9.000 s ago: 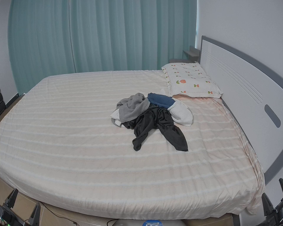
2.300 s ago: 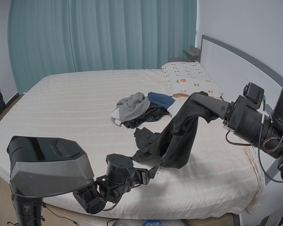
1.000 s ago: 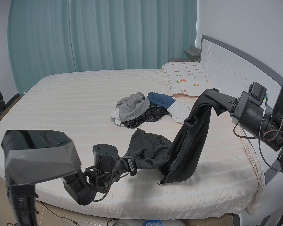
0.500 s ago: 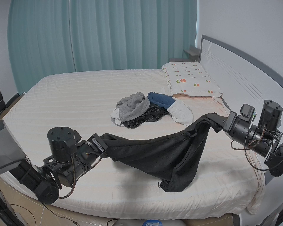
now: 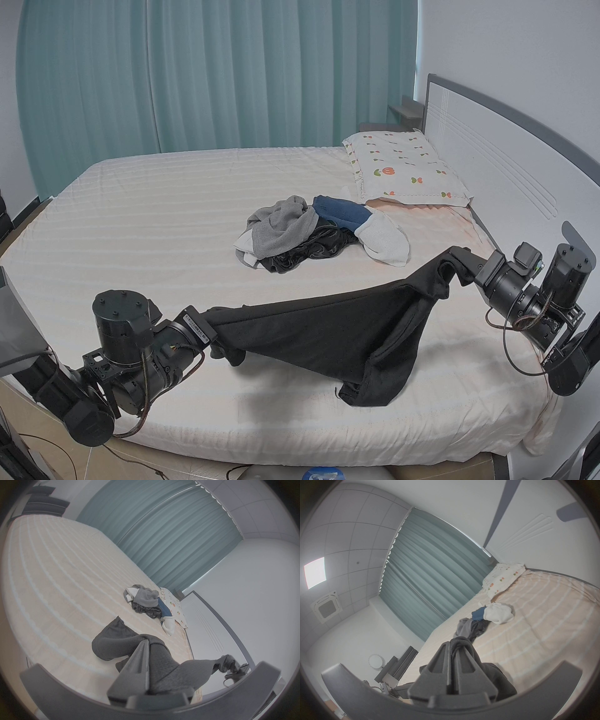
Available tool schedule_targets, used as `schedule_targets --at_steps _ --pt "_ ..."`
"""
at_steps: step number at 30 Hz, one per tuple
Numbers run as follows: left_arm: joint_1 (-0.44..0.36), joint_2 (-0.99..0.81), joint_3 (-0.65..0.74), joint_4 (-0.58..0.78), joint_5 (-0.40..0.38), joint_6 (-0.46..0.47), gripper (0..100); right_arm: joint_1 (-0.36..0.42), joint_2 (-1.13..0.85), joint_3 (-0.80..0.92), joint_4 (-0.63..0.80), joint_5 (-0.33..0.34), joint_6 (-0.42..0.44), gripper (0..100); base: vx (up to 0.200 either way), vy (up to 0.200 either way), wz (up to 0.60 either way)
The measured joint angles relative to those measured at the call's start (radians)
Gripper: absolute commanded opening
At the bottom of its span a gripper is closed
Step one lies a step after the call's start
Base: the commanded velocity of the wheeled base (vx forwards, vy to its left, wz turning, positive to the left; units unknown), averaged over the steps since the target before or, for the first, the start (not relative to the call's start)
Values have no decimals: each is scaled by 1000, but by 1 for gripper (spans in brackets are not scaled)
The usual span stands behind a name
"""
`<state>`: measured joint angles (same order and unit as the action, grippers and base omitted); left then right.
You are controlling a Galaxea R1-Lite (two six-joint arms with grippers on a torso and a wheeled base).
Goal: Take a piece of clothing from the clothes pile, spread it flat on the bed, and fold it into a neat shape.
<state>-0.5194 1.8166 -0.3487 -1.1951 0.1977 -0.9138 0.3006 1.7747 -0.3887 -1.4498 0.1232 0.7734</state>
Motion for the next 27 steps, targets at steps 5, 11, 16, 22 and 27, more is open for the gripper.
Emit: schedule_targets --at_steps 5,11,16,22,27 --pt "-5 5 19 0 -1 -36 0 -10 14 38 -7 -4 10 0 -160 0 0" --pt "-12 3 29 -1 0 -37 0 -10 25 51 -7 -3 21 0 0 0 0" --pt "-14 3 27 -1 0 -58 0 -10 35 52 -8 1 54 0 0 0 0" --pt "-16 3 18 -1 0 -89 0 1 56 50 -8 -5 65 0 0 100 0" --pt "-14 3 14 -1 0 -98 0 8 68 48 -8 -13 62 0 0 200 0"
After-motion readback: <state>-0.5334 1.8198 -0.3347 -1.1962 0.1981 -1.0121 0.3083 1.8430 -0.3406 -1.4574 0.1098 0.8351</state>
